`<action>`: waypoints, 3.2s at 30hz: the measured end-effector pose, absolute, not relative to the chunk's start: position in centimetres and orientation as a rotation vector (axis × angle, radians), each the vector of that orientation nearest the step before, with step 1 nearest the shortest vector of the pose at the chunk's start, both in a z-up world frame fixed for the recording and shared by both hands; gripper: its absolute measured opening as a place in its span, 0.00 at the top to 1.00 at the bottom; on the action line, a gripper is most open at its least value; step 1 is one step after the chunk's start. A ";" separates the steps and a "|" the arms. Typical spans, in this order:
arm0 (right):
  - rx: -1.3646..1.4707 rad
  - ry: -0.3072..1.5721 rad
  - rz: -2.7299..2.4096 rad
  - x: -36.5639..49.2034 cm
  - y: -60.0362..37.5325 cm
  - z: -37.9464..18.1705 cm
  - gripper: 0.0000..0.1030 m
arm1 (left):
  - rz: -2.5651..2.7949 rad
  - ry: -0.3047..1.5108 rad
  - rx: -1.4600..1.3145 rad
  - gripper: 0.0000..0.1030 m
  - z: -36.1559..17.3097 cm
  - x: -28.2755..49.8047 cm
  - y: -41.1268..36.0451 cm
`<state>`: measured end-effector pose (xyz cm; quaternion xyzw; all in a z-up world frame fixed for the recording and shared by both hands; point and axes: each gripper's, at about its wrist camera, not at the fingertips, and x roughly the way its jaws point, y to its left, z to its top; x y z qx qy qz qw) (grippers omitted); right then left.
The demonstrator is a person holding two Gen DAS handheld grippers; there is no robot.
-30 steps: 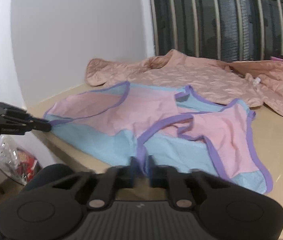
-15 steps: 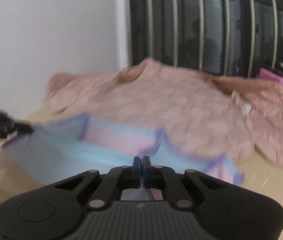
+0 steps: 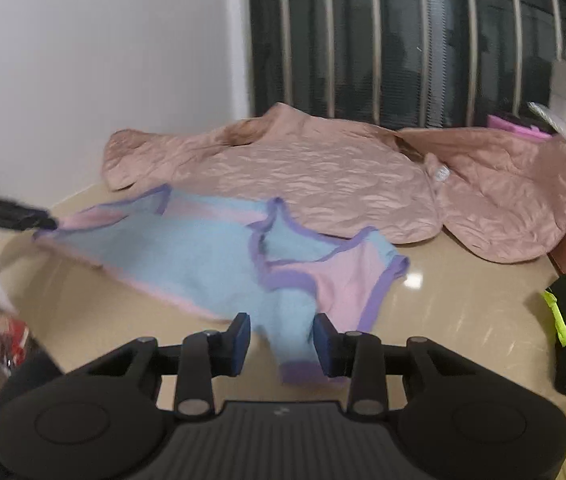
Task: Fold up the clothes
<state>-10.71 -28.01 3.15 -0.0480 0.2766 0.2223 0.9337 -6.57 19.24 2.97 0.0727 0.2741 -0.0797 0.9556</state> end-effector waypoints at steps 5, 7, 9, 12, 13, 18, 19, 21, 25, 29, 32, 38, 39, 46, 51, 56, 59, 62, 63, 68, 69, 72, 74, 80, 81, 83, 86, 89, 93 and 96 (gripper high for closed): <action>-0.096 0.554 0.393 -11.2 -28.2 2.4 0.68 | -0.197 0.629 0.100 0.41 2.0 -5.8 20.3; -0.097 0.563 0.416 -11.0 -28.0 2.3 0.94 | -0.214 0.661 0.063 0.83 1.8 -5.8 20.8; -0.089 0.592 0.432 -9.7 -28.2 2.9 0.96 | -0.186 0.672 0.044 0.98 2.0 -5.9 21.1; -0.071 0.618 0.410 -6.5 -29.5 4.0 0.96 | -0.174 0.655 0.081 0.98 2.2 -6.4 21.1; -0.078 0.645 0.385 -5.2 -30.0 4.0 0.96 | -0.174 0.651 0.091 0.98 2.2 -6.7 21.1; -0.151 0.649 0.157 -3.3 -30.7 3.9 0.76 | -0.122 0.627 0.083 0.71 2.7 -8.8 21.4; -0.100 0.634 0.177 -4.1 -31.1 4.2 0.70 | -0.105 0.623 0.063 0.56 2.9 -9.1 21.7; 0.008 0.628 0.214 -5.7 -31.9 4.4 0.68 | -0.105 0.605 0.020 0.52 3.1 -9.6 22.5; 0.163 0.683 0.222 -7.7 -32.4 3.3 0.68 | -0.102 0.638 -0.014 0.52 2.8 -8.7 22.6; 0.257 0.702 0.223 -7.4 -32.7 1.4 0.78 | -0.124 0.669 -0.028 0.59 2.4 -7.9 21.9; 0.301 0.697 0.240 -6.9 -32.3 0.8 0.93 | -0.114 0.681 -0.022 0.94 2.1 -8.1 21.4; 0.289 0.687 0.239 -7.2 -32.3 1.6 0.96 | -0.133 0.642 -0.153 0.97 2.9 -9.8 23.3; 0.285 0.685 0.240 -7.5 -32.4 1.9 0.96 | -0.146 0.630 -0.177 0.97 3.1 -10.2 23.6; 0.265 0.729 0.252 -9.4 -33.3 2.5 0.96 | -0.232 0.603 -0.248 0.97 1.8 -13.7 25.3; 0.246 0.762 0.237 -10.1 -34.1 2.2 0.88 | -0.194 0.598 -0.263 0.59 1.9 -15.1 25.7; 0.240 0.695 0.254 -10.6 -33.7 3.6 0.78 | -0.192 0.618 -0.226 0.56 3.2 -13.8 24.2; 0.223 0.718 0.237 -9.9 -32.9 2.9 0.78 | -0.180 0.673 -0.180 0.79 2.8 -12.9 22.6; 0.201 0.738 0.214 -9.4 -32.3 2.0 0.85 | -0.175 0.698 -0.173 0.99 2.4 -13.2 21.7; 0.203 0.738 0.212 -9.4 -32.3 1.8 0.88 | -0.174 0.690 -0.168 0.99 2.4 -13.5 21.6; 0.217 0.732 0.195 -9.8 -32.7 1.5 0.96 | -0.129 0.672 -0.180 0.99 2.8 -14.7 22.2; 0.215 0.733 0.189 -9.9 -32.8 1.5 0.96 | -0.124 0.669 -0.186 0.99 2.8 -14.9 22.4; 0.194 0.747 0.176 -10.1 -32.7 1.5 0.96 | -0.146 0.686 -0.154 0.99 2.5 -15.2 22.3; 0.177 0.749 0.177 -10.2 -32.6 1.5 0.93 | -0.133 0.705 -0.121 0.87 2.3 -15.2 22.0; 0.135 0.674 0.149 -10.9 -33.3 5.0 0.64 | -0.060 0.652 -0.195 0.58 6.8 -13.7 22.8; 0.136 0.645 0.151 -10.7 -33.4 5.8 0.64 | -0.069 0.633 -0.201 0.55 7.7 -12.7 22.6; 0.126 0.599 0.192 -9.3 -33.0 7.3 0.64 | -0.101 0.605 -0.173 0.46 9.0 -9.2 21.4; 0.119 0.603 0.327 -4.7 -30.6 8.1 0.64 | -0.197 0.596 -0.094 0.40 8.7 -2.7 17.9; 0.141 0.703 0.476 1.3 -26.6 6.9 0.67 | -0.285 0.641 -0.014 0.35 7.0 2.6 14.2; 0.139 0.834 0.540 6.5 -22.4 4.5 0.67 | -0.345 0.691 0.027 0.34 4.7 5.3 11.4; 0.119 0.865 0.554 8.1 -21.0 3.6 0.68 | -0.340 0.713 0.041 0.34 3.3 6.2 10.4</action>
